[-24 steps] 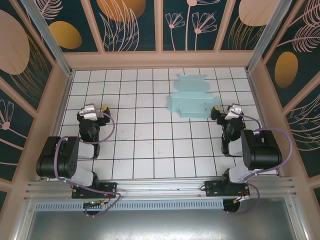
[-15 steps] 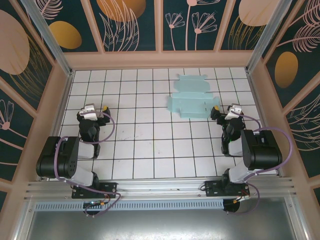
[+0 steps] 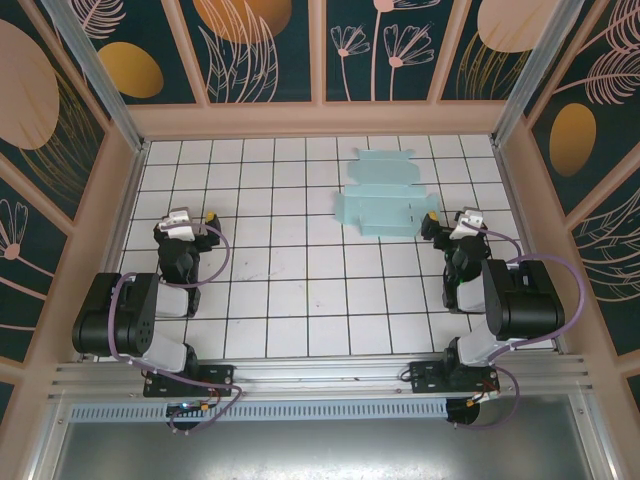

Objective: Fold the paper box

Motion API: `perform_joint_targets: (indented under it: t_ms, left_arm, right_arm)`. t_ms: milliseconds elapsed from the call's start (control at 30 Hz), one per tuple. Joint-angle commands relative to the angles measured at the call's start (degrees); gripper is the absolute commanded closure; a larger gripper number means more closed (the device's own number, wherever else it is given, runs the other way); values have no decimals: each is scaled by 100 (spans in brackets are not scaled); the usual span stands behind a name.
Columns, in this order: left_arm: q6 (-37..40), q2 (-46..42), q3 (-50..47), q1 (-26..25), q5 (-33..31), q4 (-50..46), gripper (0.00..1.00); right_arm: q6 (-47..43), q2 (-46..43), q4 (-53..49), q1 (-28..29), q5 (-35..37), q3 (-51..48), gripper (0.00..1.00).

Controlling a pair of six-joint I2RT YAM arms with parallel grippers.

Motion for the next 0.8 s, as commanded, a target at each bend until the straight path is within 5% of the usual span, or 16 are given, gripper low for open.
perform_joint_targets:
  t_ms: [0, 133, 300, 500, 767]
  left_arm:
    - [134, -365, 203, 40, 236, -439, 1]
    - [338, -1234, 438, -27, 629, -1477, 1]
    - [-310, -1679, 1075, -500, 703, -2324, 1]
    - [-967, -1093, 1871, -1553, 894, -2498, 1]
    - [-2035, -42, 2512, -2477, 827, -2189, 1]
  right_arm:
    - [26, -99, 204, 6, -43, -72, 1]
    - [-19, -873, -560, 16, -59, 9, 1]
    - [434, -1651, -2276, 45, 135, 613, 1]
    - [1342, -1701, -4560, 44, -755, 1742, 1]
    - [1724, -1239, -5353, 95, -1494, 2216, 6]
